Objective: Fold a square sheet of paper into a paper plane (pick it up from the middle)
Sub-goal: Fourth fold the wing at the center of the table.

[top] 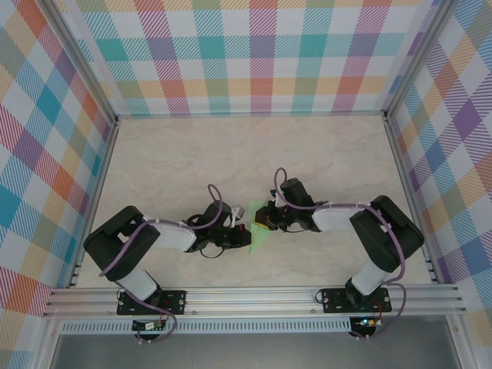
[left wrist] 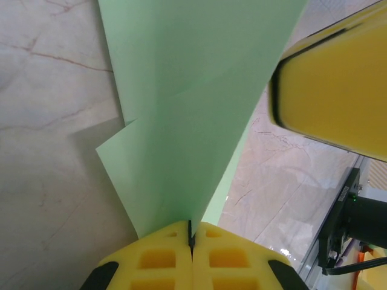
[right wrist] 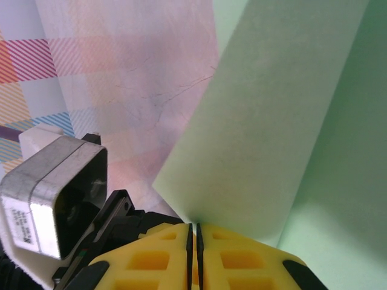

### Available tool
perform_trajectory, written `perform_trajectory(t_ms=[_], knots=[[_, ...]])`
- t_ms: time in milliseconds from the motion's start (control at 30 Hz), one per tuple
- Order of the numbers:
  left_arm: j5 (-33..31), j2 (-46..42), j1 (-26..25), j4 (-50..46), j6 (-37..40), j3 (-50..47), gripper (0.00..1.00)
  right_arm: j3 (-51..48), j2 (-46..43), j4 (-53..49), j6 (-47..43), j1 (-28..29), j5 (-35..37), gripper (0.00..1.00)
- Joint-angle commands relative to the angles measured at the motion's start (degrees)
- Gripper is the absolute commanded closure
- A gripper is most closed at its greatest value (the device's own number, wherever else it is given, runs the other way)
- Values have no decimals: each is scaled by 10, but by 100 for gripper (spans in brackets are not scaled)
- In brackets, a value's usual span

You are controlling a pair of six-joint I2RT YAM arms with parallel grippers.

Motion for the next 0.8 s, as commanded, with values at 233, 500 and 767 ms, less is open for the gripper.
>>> perform_trajectory(t_ms=[233, 500, 767], knots=[[29, 26, 16, 31, -11, -10, 99, 24, 25, 9, 16, 3, 21, 87], [43, 29, 32, 31, -24, -10, 100, 28, 27, -4, 11, 3, 29, 86], [61, 26, 36, 62, -26, -12, 100, 26, -7, -25, -9, 3, 26, 85]])
